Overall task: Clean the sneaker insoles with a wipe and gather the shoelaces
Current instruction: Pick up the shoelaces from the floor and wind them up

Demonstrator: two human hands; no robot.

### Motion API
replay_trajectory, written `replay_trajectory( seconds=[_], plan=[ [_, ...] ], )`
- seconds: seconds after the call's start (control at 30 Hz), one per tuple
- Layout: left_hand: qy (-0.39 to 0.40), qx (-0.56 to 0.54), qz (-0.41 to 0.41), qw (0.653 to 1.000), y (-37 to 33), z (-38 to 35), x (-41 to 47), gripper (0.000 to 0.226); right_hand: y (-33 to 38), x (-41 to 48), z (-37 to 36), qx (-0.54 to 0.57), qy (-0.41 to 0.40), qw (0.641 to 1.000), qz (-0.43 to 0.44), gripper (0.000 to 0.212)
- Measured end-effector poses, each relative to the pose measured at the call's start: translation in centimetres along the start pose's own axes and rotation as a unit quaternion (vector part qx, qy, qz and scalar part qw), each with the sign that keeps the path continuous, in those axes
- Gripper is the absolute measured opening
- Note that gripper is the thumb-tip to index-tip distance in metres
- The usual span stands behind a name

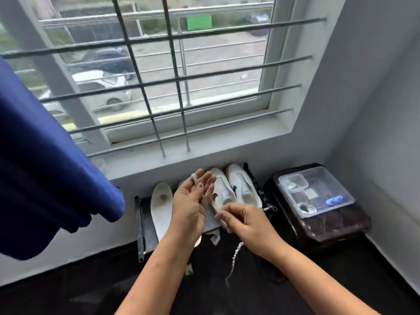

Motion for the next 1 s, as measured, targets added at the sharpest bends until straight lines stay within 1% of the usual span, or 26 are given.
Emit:
replay_trajectory(
  seconds=[0.07, 0.1, 0.17, 0.23, 0.3, 0.33, 0.37, 0.47, 0.53, 0.57, 0.63, 0.73, 0.77, 0.83, 0.9, 1.0],
  plan=[
    [-0.012, 0.114, -0.022, 0.993, 0.4, -0.4, 0.0, 0.029, 0.2, -0.4, 0.9, -0.052, 0.040, 0.998, 0.002, 0.024],
    [-0.013, 0.185, -0.036, 0.982, 0.7, -0.7, -0.1, 0.032, 0.2, -0.6, 1.4, -0.073, 0.063, 0.995, 0.001, 0.021],
    [0.003, 0.311, -0.050, 0.949, 1.5, -1.4, -0.4, 0.033, 0.2, -0.9, 2.4, -0.097, 0.093, 0.991, 0.001, 0.018],
    [0.062, 0.395, -0.025, 0.916, 2.5, -2.4, -1.3, 0.034, 0.4, -0.6, 4.0, -0.111, 0.095, 0.989, 0.016, 0.017],
    [0.163, 0.429, 0.024, 0.888, 3.4, -4.0, -2.7, 0.035, 0.4, 0.2, 5.8, -0.105, 0.080, 0.991, 0.024, 0.015],
    [0.201, 0.421, 0.048, 0.883, 3.6, -4.8, -3.5, 0.037, 0.5, 0.7, 6.6, -0.094, 0.074, 0.992, 0.025, 0.014],
    [0.225, 0.398, 0.067, 0.887, 3.7, -5.4, -4.0, 0.038, 0.6, 1.1, 7.4, -0.078, 0.069, 0.994, 0.027, 0.013],
    [0.241, 0.317, 0.120, 0.909, 3.4, -6.3, -4.4, 0.033, 1.1, 2.1, 8.8, -0.021, 0.045, 0.998, 0.035, 0.015],
    [0.266, 0.295, 0.153, 0.905, 3.2, -6.6, -4.7, 0.033, 1.2, 2.4, 9.0, 0.022, 0.032, 0.998, 0.044, 0.016],
    [0.281, 0.291, 0.161, 0.900, 3.0, -6.9, -5.0, 0.033, 1.2, 2.4, 9.1, 0.040, 0.019, 0.998, 0.049, 0.016],
    [0.296, 0.264, 0.163, 0.903, 2.5, -7.4, -5.5, 0.033, 1.1, 2.4, 9.3, 0.082, 0.000, 0.995, 0.055, 0.014],
    [0.318, 0.168, 0.161, 0.919, 1.9, -8.6, -6.2, 0.029, 0.6, 1.9, 9.2, 0.154, -0.021, 0.987, 0.039, 0.013],
    [0.318, 0.135, 0.152, 0.926, 1.8, -9.0, -6.3, 0.029, 0.3, 1.7, 8.9, 0.184, -0.025, 0.982, 0.029, 0.017],
    [0.280, 0.094, 0.113, 0.949, 1.5, -9.4, -5.9, 0.033, -0.1, 1.1, 7.7, 0.221, -0.014, 0.975, 0.010, 0.021],
    [0.227, 0.080, 0.061, 0.969, 0.9, -9.3, -5.2, 0.035, -0.5, 0.5, 6.6, 0.182, -0.002, 0.983, 0.012, 0.015],
    [0.171, 0.098, 0.002, 0.980, -0.4, -8.7, -4.1, 0.031, -0.5, -0.8, 5.8, 0.128, 0.037, 0.991, 0.004, 0.024]
  ],
)
Point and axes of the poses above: each hand's wrist, its own x-axis towards the middle knuckle, its own z-axis out of the back of the hand, y = z × x, the point moved 6 cm from there along x, towards the middle knuckle, and after that the axes turned 13 degrees about x, right-handed, at the moved point
